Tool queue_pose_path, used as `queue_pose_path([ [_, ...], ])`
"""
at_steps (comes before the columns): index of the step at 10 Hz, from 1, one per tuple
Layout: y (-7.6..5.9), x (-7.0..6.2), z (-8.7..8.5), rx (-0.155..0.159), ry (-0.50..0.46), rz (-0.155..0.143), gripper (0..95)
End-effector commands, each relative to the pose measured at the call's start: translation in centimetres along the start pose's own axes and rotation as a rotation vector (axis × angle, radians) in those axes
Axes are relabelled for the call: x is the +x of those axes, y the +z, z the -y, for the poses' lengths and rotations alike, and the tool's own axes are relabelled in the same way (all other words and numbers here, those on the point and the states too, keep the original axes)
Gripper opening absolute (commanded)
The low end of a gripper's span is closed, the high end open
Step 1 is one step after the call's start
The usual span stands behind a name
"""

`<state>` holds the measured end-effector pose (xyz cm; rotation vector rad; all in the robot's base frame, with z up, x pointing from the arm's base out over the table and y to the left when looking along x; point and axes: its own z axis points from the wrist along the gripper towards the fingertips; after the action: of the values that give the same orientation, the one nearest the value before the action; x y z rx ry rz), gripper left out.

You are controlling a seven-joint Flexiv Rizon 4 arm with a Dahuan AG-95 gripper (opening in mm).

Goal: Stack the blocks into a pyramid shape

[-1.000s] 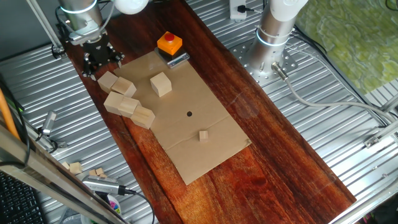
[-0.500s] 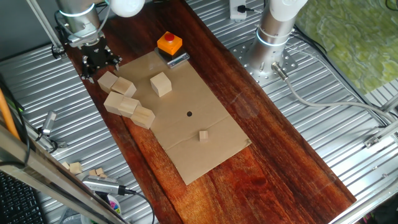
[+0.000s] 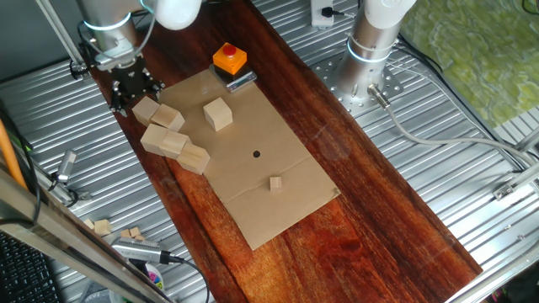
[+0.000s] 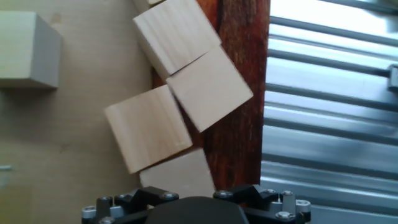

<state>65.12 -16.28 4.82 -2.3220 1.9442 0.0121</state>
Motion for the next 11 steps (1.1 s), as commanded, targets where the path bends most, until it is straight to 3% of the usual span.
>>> queue_pose_path([
  [1,0.3,-0.2,-0.1,0.009,0.002,-0.005,95.0],
  [6,1.4,-0.2,-0.6,0.032,0.006,-0.003,95.0],
  [7,1.6,-0.3,-0.6,0.036,0.001,-0.002,76.0],
  [8,1.6,-0.2,-0.6,0.037,0.003,-0.002,76.0],
  [9,1.7,-0.2,-0.6,0.036,0.015,0.004,19.0],
  [10,1.7,-0.2,-0.6,0.035,0.020,0.004,0.0],
  [11,1.8,-0.2,-0.7,0.036,0.021,0.001,0.0],
])
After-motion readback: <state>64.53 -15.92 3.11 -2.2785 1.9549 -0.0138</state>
